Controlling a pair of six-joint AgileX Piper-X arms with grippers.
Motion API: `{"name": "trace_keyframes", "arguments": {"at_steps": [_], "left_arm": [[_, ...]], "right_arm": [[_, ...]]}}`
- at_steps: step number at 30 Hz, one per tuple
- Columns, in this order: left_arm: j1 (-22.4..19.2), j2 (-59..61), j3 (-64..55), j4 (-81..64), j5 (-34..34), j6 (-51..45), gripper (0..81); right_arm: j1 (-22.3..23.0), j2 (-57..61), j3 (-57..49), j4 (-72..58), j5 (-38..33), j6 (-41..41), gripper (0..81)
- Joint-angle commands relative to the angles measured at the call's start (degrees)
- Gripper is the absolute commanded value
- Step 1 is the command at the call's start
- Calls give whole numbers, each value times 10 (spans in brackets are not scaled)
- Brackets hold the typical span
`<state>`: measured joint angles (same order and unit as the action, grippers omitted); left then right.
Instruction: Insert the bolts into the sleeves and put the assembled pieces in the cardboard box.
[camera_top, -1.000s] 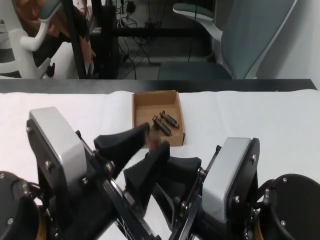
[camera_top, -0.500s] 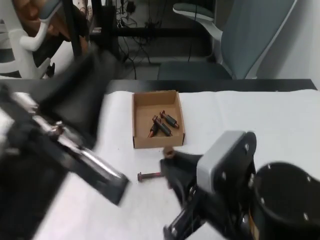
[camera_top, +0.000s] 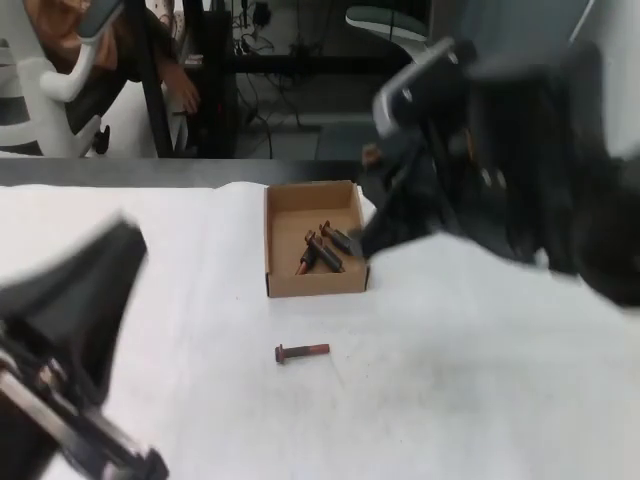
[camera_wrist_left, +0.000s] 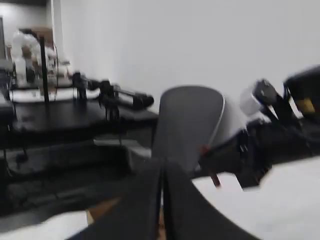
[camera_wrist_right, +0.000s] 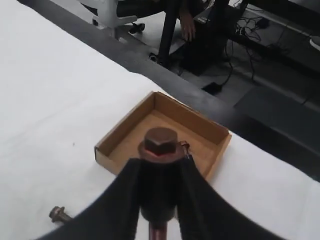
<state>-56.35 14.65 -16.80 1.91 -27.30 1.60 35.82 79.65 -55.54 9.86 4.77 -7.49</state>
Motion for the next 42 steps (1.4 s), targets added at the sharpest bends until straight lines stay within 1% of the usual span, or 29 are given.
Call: {"name": "trace_keyframes", "arguments": {"at_steps": [1,3,6,11,15,17,20,27,28,29,30,31,33,34,37,40,42], "left_arm": [[-2,-11,0,112,1,-80,18],[-2,-11,0,154,20,-103,18],[-2,-11,0,166,46,-124,18],[-2,-11,0,167,47,-124,18],[-2,-11,0,167,47,-124,18],[-2,-11,0,167,47,-124,18],[-2,-11,0,167,47,-124,18],[-2,-11,0,167,47,-124,18],[-2,-11,0,167,47,-124,18],[-2,-11,0,167,47,-124,18],[-2,-11,0,167,47,-124,18],[-2,-11,0,167,47,-124,18],[-2,-11,0,167,47,-124,18],[-2,-11,0,167,47,-124,18],[-2,-11,0,167,47,-124,18],[-2,-11,0,167,47,-124,18],[-2,-11,0,167,47,-124,18]], "right_arm": [[-19,58,-88,44,-43,-7,6],[-25,98,-139,66,-59,-23,6],[-28,172,-222,108,-61,-49,6],[-28,291,-354,214,-60,-58,6],[-28,370,-433,277,-60,-58,6],[-28,398,-461,304,-58,-58,6],[-33,433,-491,331,-37,-58,6],[-66,459,-496,332,-34,-53,0],[-69,459,-496,332,-34,-53,20],[-72,459,-496,332,-34,-48,74],[-75,459,-497,332,-40,-41,168],[-75,458,-498,333,-43,-38,298],[-75,456,-498,333,-42,-20,616],[-75,456,-498,333,-42,-16,700],[-68,455,-501,336,-42,-16,700],[-66,455,-504,340,-73,-22,700],[-64,454,-511,359,-111,-32,641]]}}
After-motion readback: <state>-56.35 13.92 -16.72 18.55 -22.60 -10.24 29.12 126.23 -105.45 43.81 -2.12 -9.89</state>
